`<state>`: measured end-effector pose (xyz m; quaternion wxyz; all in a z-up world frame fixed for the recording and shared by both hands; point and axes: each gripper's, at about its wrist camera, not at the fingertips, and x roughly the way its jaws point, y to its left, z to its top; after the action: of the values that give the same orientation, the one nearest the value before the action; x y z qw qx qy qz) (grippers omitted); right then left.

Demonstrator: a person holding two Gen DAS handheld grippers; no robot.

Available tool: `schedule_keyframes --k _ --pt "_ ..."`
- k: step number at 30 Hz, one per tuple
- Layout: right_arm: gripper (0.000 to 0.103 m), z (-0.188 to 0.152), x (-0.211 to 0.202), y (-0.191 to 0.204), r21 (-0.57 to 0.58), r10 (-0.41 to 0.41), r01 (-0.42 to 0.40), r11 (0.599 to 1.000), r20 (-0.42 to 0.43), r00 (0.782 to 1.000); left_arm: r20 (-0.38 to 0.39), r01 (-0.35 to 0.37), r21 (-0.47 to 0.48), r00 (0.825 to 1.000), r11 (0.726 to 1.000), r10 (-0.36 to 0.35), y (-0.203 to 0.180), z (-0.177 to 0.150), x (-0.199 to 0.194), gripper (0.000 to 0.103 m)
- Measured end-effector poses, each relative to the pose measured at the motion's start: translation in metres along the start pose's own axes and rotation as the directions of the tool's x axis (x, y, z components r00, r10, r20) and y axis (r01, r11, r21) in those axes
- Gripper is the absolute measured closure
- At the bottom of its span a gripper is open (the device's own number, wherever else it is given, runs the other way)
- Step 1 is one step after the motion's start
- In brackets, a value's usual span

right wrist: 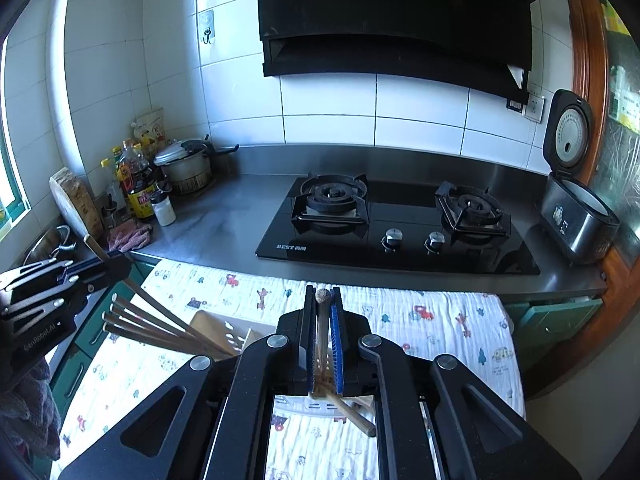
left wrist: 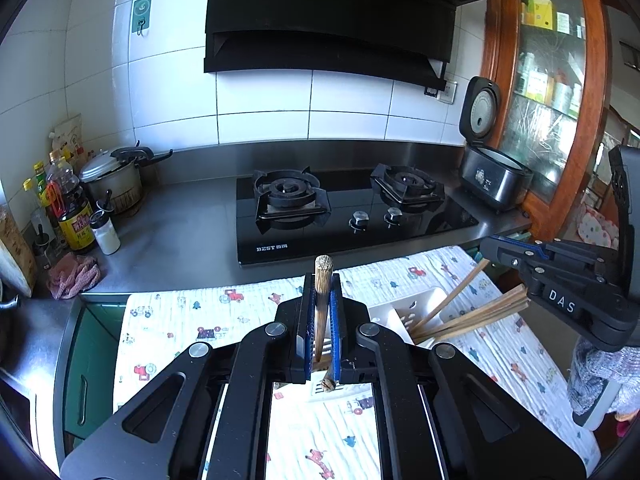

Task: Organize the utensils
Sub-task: 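Lower both chopsticks into the white holder and open both grippers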

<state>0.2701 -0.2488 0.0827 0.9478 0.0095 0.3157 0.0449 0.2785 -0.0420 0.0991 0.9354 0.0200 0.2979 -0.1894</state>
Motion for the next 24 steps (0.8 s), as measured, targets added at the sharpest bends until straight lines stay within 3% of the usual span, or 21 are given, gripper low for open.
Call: schedule_keyframes --k 8,13,24 --pt "0.093 -0.006 -0.002 -0.002 0.001 -0.002 0.002 1.000 -0.005 1.000 -0.007 -0.009 0.003 1.000 1.000 0.009 -0.002 -0.002 -0.002 0.097" --pt "0.078 -0.007 -0.011 -0.002 -0.006 -0.010 0.010 1.000 0.009 1.000 0.001 -0.016 0.004 1.000 1.000 0.016 -0.003 -0.002 -0.007 0.096" --pt "0.055 -0.010 -0.039 0.001 -0.025 -0.019 0.020 0.999 0.050 0.999 0.021 -0.038 -0.008 0.999 0.999 0.038 0.001 -0.007 -0.027 0.077"
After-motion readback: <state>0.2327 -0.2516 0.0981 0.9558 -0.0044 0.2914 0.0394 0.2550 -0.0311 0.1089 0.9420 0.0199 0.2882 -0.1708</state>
